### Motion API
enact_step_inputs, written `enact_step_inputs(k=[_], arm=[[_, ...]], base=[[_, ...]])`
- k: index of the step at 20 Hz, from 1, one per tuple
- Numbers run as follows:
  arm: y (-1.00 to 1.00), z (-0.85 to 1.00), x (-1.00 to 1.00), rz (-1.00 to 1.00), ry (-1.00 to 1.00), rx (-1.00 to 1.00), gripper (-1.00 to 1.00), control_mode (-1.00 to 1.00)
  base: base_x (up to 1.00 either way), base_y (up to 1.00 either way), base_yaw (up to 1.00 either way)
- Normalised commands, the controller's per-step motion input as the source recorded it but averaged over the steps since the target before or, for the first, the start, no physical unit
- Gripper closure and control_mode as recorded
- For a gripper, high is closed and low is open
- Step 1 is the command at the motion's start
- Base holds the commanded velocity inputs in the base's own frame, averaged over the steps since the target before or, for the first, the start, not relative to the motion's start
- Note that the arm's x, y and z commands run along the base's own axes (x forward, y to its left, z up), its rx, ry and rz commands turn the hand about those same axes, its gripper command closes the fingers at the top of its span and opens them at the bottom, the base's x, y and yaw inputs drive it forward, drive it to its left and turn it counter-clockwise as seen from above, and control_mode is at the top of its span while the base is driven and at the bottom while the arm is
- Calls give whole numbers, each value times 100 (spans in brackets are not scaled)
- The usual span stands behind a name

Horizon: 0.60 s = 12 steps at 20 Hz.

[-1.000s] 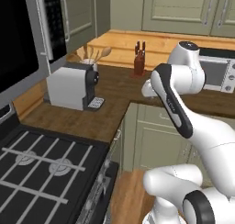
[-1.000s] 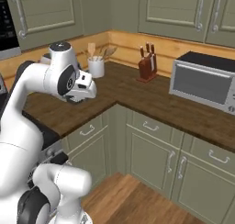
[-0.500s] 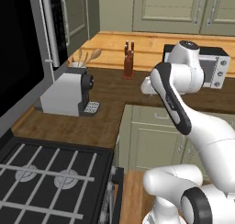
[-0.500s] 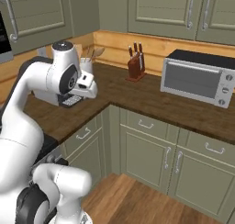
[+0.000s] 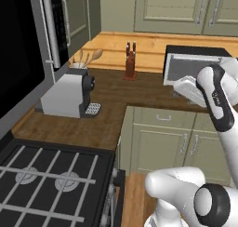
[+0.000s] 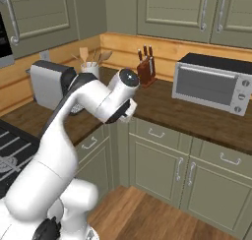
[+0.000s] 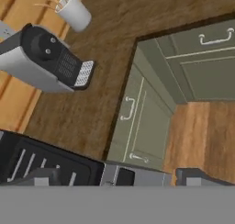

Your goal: Take a straw from the drawer in front and place it inside the glass cup on the dining counter.

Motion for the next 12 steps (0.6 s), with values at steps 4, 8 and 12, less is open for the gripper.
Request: enact_step_inputs(k=[4,8,12], arm=[[-48,-54,0,0,-15,44,-100,-100],[-13,-61,2,4,-17,30,-100,-100],[8,-64,18,6,-14,15,-100,-100]], base=[[0,0,0],[0,0,0],[0,0,0]])
